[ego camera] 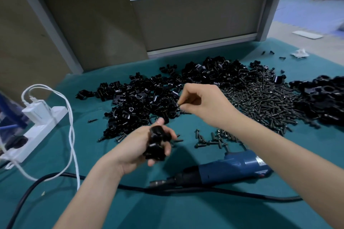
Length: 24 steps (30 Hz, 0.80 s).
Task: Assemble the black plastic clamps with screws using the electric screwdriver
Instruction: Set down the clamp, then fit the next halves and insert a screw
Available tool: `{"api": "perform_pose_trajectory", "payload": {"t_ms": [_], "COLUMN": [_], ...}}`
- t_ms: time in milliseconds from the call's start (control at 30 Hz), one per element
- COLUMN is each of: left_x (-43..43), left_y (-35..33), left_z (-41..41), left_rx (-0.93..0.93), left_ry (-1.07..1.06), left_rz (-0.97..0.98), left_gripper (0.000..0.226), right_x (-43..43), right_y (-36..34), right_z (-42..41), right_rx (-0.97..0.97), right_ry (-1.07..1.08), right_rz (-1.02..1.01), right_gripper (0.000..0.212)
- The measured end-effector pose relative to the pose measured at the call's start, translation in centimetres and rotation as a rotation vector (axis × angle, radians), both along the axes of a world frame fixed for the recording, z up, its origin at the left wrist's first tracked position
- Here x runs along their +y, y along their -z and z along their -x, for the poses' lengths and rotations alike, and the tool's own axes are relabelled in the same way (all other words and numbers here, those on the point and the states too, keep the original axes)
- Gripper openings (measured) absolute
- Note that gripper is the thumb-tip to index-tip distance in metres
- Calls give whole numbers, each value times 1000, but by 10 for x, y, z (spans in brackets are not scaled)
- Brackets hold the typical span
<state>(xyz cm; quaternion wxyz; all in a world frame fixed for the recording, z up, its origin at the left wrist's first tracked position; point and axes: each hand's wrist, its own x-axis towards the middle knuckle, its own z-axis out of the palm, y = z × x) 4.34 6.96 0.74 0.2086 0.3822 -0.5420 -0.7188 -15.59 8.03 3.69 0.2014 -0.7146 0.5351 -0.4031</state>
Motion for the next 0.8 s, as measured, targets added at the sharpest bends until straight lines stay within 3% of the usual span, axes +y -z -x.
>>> {"api": "perform_pose_trajectory", "payload": {"t_ms": [133, 233, 433, 567, 667, 800], "left_x": [-8, -8, 2, 4, 6, 9], "left_y": [10, 18, 31, 32, 32, 33], "left_z": [-10, -8, -3, -2, -3, -2], "left_rx": [226, 182, 157, 198, 175, 143], "left_ry": [-364, -477, -537, -539, -526, -507], "left_rz": [-209, -137, 38, 108, 189, 281], "left_gripper": [43, 37, 22, 18, 20, 26], "right_x": [-10, -15, -32, -35, -36, -38], "right_y": [18, 38, 47, 51, 50, 55], "right_z": [19, 17, 20, 16, 11, 3], "right_rx": [297, 468, 448, 367, 373, 450], "right_ry": [3, -105, 154, 161, 164, 151], "right_rz": [-237, -367, -495, -697, -695, -678], "right_gripper": [11, 8, 23, 16, 13, 24]}}
